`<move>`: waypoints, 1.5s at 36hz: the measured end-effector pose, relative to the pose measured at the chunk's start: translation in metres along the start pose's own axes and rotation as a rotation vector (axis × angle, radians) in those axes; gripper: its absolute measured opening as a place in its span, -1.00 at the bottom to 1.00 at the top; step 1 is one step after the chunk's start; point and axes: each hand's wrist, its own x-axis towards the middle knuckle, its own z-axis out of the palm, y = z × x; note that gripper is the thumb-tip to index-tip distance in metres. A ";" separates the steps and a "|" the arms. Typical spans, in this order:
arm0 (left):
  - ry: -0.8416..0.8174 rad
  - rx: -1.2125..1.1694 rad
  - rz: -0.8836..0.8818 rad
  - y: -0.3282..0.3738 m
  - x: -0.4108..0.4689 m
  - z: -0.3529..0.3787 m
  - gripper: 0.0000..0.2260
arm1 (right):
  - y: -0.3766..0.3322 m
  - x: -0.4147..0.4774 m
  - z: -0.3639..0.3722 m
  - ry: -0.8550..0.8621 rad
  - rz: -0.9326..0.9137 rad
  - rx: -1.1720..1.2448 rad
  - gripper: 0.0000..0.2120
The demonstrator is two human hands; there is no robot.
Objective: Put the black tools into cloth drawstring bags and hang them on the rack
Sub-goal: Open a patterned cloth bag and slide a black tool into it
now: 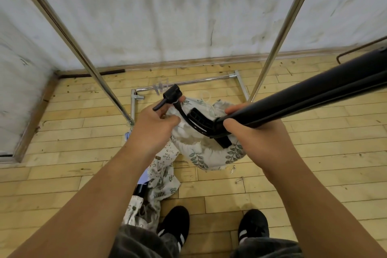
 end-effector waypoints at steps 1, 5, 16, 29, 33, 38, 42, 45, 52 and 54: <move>0.016 0.015 -0.001 0.001 -0.001 0.001 -0.54 | 0.000 0.000 -0.001 -0.008 0.000 -0.012 -0.79; 0.033 0.099 0.015 0.003 -0.002 0.006 -0.58 | 0.000 0.000 -0.004 -0.053 -0.016 -0.071 -0.77; -0.167 0.300 0.216 0.020 -0.019 0.018 -0.39 | 0.010 -0.001 0.002 -0.009 -0.032 -0.378 -0.84; -0.204 0.301 0.162 0.003 -0.004 0.006 -0.62 | 0.007 0.000 0.000 -0.002 -0.084 -0.161 -0.73; -0.194 0.385 0.172 -0.008 -0.001 0.007 -0.70 | 0.000 -0.004 0.006 -0.064 -0.080 -0.099 -0.80; -0.104 0.432 0.191 -0.015 0.004 0.005 -0.71 | -0.005 -0.006 0.007 -0.142 -0.112 -0.029 -0.79; -0.032 0.438 0.174 -0.014 0.005 0.005 -0.67 | -0.006 -0.006 0.006 -0.139 -0.104 -0.012 -0.82; 0.048 0.505 0.184 -0.012 0.005 0.006 -0.65 | -0.006 -0.006 0.007 -0.130 -0.129 -0.010 -0.83; 0.112 0.577 0.135 -0.008 0.004 0.006 -0.63 | -0.004 -0.006 0.006 -0.100 -0.160 0.009 -0.80; 0.100 0.560 0.123 -0.009 0.004 0.007 -0.75 | -0.003 -0.005 0.006 -0.059 -0.166 0.002 -0.79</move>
